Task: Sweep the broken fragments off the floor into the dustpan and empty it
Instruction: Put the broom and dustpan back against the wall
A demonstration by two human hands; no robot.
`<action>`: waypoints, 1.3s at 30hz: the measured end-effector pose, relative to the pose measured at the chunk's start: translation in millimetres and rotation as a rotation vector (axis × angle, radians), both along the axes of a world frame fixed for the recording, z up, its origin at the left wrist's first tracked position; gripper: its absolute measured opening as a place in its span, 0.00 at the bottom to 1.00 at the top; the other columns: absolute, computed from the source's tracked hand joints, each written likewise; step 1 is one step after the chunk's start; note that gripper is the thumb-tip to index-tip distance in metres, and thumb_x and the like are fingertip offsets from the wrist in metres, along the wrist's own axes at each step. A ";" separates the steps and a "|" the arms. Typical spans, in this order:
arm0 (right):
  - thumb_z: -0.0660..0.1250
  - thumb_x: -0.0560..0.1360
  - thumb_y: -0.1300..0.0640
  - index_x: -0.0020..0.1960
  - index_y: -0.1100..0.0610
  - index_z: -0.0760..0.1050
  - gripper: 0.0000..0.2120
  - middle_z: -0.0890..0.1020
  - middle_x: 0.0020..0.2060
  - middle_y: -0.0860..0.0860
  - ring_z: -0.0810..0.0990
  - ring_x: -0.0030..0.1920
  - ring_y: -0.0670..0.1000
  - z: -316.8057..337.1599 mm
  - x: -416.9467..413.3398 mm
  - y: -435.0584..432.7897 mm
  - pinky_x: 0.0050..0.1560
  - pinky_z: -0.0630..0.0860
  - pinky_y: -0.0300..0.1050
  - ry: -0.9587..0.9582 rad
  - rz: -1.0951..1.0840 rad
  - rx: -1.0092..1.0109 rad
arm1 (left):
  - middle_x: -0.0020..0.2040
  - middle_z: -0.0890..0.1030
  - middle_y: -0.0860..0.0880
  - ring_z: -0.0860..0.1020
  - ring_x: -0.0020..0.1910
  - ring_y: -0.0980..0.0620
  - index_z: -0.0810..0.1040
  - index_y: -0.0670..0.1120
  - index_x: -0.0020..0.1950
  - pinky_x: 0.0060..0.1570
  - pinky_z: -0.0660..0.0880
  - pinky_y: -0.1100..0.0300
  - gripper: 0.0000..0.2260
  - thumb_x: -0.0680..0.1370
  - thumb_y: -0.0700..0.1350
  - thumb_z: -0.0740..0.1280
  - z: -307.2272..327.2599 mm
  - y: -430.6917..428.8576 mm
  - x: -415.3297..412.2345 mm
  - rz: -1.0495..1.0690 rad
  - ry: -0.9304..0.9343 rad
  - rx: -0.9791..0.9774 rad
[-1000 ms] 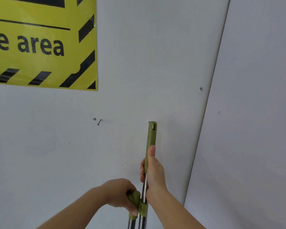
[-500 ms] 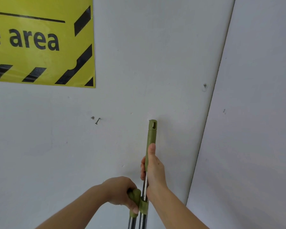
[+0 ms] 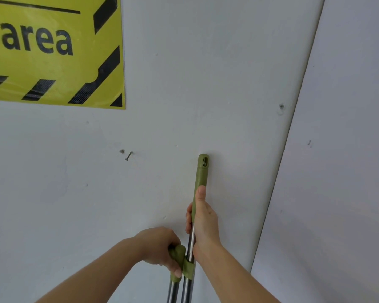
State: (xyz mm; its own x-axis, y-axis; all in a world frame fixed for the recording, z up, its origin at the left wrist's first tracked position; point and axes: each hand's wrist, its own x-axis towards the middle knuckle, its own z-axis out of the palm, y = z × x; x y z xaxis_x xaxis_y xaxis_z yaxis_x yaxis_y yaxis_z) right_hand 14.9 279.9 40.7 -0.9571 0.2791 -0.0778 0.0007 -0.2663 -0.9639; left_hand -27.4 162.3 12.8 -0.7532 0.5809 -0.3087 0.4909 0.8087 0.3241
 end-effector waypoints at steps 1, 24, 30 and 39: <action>0.58 0.62 0.26 0.33 0.54 0.67 0.29 0.69 0.27 0.50 0.64 0.26 0.48 -0.5 -0.6 -0.7 0.29 0.65 0.41 0.006 0.004 -0.002 | 0.35 0.76 0.56 0.73 0.36 0.55 0.76 0.51 0.39 0.36 0.69 0.60 0.16 0.65 0.59 0.76 -0.6 -1.2 -0.6 0.004 0.022 -0.011; 0.56 0.73 0.30 0.40 0.57 0.75 0.29 0.75 0.27 0.49 0.74 0.33 0.49 -4.9 -4.8 4.8 0.42 0.70 0.44 0.004 0.010 0.058 | 0.38 0.73 0.55 0.73 0.42 0.52 0.73 0.50 0.42 0.37 0.68 0.57 0.18 0.65 0.61 0.74 -3.6 -4.1 9.0 0.045 0.195 -0.070; 0.56 0.74 0.32 0.42 0.57 0.75 0.28 0.76 0.30 0.50 0.75 0.34 0.49 -2.8 -3.6 4.8 0.40 0.71 0.43 0.025 0.010 0.055 | 0.37 0.71 0.56 0.71 0.42 0.52 0.72 0.50 0.42 0.37 0.67 0.57 0.18 0.66 0.60 0.74 -3.6 -3.2 8.0 0.039 0.210 -0.064; 0.54 0.76 0.33 0.43 0.57 0.75 0.27 0.77 0.31 0.51 0.77 0.36 0.50 -0.1 -2.6 4.5 0.44 0.73 0.44 0.030 -0.011 0.119 | 0.48 0.76 0.54 0.74 0.48 0.51 0.76 0.52 0.54 0.43 0.71 0.58 0.23 0.66 0.62 0.74 1.1 -3.3 6.7 0.076 0.183 -0.024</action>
State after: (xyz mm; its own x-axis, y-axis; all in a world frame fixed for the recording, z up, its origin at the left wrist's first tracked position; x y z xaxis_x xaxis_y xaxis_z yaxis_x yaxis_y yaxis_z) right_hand 12.3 284.4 40.6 -0.9553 0.2953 -0.0150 -0.0307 -0.1497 -0.9883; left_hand -20.7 159.0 13.9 -0.8395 0.5142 -0.1755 0.4768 0.8521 0.2157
